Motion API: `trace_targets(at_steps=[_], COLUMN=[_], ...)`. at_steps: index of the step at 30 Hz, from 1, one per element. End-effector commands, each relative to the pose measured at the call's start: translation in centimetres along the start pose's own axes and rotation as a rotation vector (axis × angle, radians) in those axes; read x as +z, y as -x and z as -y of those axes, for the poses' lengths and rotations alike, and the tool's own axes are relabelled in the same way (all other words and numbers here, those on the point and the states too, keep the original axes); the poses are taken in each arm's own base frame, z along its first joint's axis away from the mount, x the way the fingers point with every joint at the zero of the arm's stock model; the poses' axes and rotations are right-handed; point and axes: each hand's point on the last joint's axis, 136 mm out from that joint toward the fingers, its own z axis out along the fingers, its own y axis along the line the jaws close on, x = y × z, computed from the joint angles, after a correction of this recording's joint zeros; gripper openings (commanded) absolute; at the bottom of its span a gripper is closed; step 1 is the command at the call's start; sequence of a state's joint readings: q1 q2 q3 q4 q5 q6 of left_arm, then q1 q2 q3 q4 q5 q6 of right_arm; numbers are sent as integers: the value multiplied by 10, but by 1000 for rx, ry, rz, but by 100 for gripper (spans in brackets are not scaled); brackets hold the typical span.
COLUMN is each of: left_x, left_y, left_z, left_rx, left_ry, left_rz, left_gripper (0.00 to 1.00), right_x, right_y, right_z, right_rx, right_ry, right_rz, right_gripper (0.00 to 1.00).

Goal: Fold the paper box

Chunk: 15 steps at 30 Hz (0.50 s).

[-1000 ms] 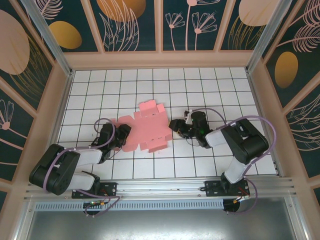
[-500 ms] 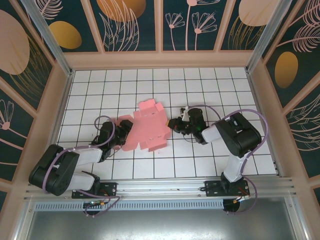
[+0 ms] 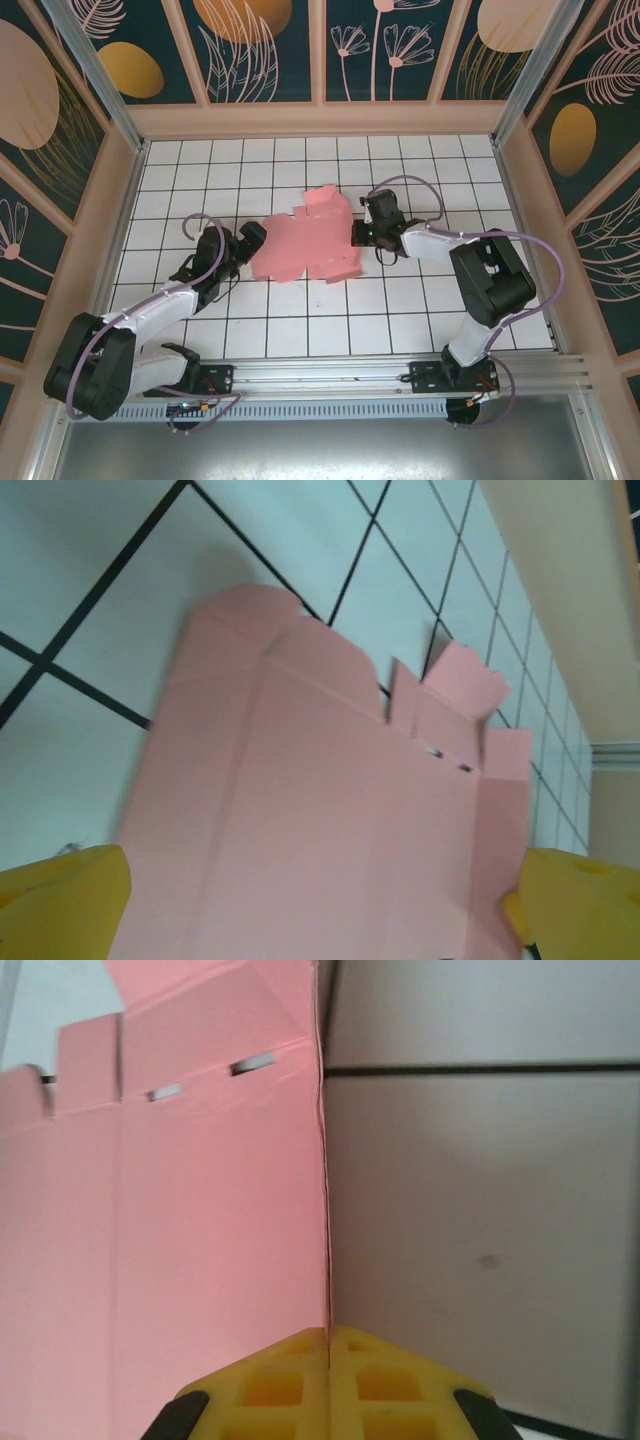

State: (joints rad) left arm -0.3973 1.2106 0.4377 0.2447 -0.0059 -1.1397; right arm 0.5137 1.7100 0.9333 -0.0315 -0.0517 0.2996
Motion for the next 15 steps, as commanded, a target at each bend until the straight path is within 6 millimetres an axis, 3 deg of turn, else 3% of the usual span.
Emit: trace_targets(at_steps=[1, 10, 15], left_x=[3, 5, 3], left_y=[-4, -3, -3], left_z=[-13, -9, -10], left_rx=[35, 59, 68], left_ry=[55, 59, 59], left_rz=[-15, -25, -23], left_gripper=[99, 99, 99], right_x=[-16, -16, -11], right_y=[-4, 13, 17], right_z=[43, 65, 55], right_rx=[-187, -445, -487], right_ry=[-317, -779, -788], right_rz=[-74, -67, -47], right_gripper=[0, 0, 0])
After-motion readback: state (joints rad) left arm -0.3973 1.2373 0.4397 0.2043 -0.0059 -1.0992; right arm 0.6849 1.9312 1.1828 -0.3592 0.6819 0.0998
